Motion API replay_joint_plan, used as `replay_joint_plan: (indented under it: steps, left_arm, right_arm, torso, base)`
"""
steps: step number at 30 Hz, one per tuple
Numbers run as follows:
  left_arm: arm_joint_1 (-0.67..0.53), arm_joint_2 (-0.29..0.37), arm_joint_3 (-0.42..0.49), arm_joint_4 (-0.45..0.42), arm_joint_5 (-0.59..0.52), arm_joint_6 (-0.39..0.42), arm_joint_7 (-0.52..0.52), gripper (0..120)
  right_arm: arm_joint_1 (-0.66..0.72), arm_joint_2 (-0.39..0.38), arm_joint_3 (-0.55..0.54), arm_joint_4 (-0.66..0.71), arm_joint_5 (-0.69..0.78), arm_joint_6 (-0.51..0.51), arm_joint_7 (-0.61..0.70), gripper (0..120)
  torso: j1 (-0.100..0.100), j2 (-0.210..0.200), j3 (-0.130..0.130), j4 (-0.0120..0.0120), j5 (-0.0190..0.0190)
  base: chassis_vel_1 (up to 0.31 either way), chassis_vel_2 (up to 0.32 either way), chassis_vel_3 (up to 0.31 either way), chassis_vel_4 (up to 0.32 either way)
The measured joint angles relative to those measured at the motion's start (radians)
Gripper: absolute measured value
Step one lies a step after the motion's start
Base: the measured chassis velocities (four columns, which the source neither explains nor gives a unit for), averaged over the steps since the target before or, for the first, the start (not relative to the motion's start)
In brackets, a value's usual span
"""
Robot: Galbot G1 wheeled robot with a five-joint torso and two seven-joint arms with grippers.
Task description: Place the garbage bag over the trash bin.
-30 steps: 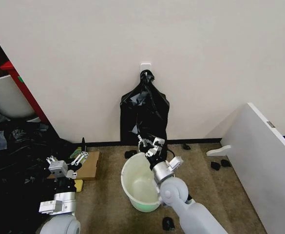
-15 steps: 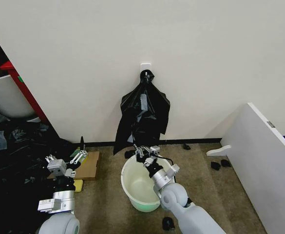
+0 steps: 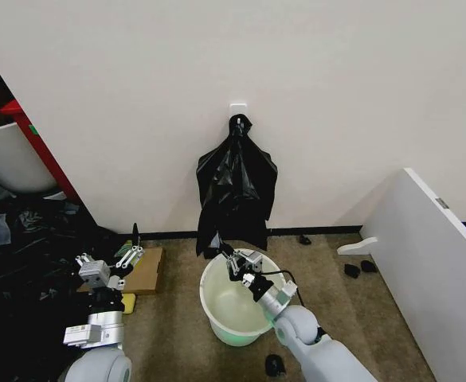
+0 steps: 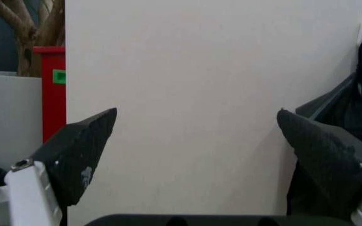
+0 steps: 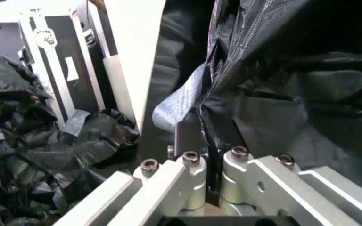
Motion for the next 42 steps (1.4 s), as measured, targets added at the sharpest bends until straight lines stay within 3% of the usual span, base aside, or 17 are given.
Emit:
replay_joint_plan:
  steps: [13,26,30,33,42]
  left_arm:
    - [0.004,-0.005,-0.001,-0.008,0.003,0.000,0.000,100]
    - [0.004,-0.006,-0.001,-0.009,0.004,0.000,0.000,100]
    - [0.003,-0.005,-0.001,-0.009,0.004,0.000,0.000,100]
    - [0.002,-0.005,-0.001,-0.008,0.004,0.001,0.001,100]
    - [-0.006,-0.005,0.003,0.000,0.003,0.001,0.001,100]
  right_arm:
    - [0.001,-0.005,0.039,-0.069,-0.103,0.075,-0.054,0]
    - [-0.008,-0.003,0.009,0.093,-0.073,0.026,-0.015,0]
    - [-0.010,-0.025,0.001,0.157,-0.069,-0.004,0.000,0]
    - [-0.022,-0.084,-0.022,0.210,-0.082,-0.036,0.035,0]
    - [-0.079,-0.169,-0.017,0.226,-0.131,-0.031,0.045,0]
  torso:
    - [0.000,0.000,0.001,0.0003,0.0006]
    - [0.000,-0.001,0.000,0.0003,0.0008]
    - [0.000,-0.001,0.000,0.0003,0.0006]
    - [0.000,0.000,0.000,0.0002,0.0007]
    - [0.000,-0.001,0.000,0.0000,0.0004]
  base:
    - [0.000,0.000,0.000,0.000]
    - [0.000,0.000,0.000,0.000]
    - [0.000,0.000,0.000,0.000]
    - [0.000,0.000,0.000,0.000]
    - [0.000,0.000,0.000,0.000]
